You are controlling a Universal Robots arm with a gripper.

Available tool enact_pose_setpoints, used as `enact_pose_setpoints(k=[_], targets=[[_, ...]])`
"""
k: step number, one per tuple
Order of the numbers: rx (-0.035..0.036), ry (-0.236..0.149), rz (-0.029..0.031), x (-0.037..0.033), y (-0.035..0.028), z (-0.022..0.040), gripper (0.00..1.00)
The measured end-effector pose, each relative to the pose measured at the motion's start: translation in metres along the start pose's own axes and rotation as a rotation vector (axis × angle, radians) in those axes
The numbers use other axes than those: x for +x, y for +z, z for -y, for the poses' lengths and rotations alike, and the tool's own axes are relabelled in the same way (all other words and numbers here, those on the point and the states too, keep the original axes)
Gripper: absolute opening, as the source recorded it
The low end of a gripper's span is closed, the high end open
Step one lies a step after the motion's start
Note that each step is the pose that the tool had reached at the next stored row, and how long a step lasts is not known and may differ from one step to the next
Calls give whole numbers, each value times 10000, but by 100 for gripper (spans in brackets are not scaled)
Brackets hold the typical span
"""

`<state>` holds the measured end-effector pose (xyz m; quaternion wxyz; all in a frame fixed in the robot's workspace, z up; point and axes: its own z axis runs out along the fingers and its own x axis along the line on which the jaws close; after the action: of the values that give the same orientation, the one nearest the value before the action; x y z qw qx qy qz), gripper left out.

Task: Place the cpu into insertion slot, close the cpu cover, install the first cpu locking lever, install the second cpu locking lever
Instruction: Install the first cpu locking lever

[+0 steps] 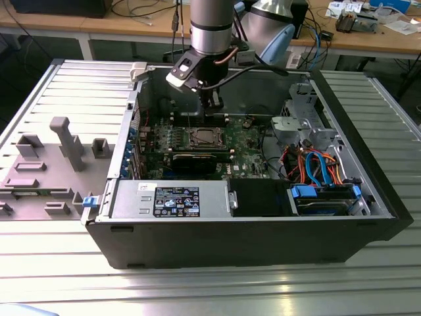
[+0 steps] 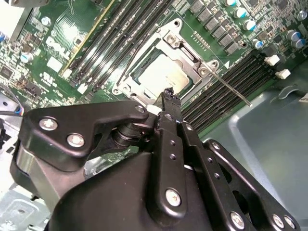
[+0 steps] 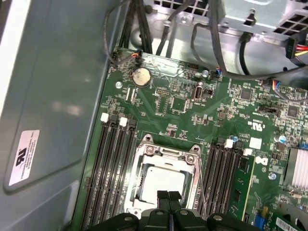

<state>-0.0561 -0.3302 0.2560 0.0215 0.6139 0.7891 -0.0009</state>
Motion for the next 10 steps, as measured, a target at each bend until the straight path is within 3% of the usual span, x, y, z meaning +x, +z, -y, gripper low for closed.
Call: enact_pose_setpoints(k=[10], targets=[[-45,-1274,-31,0,0,0,11]])
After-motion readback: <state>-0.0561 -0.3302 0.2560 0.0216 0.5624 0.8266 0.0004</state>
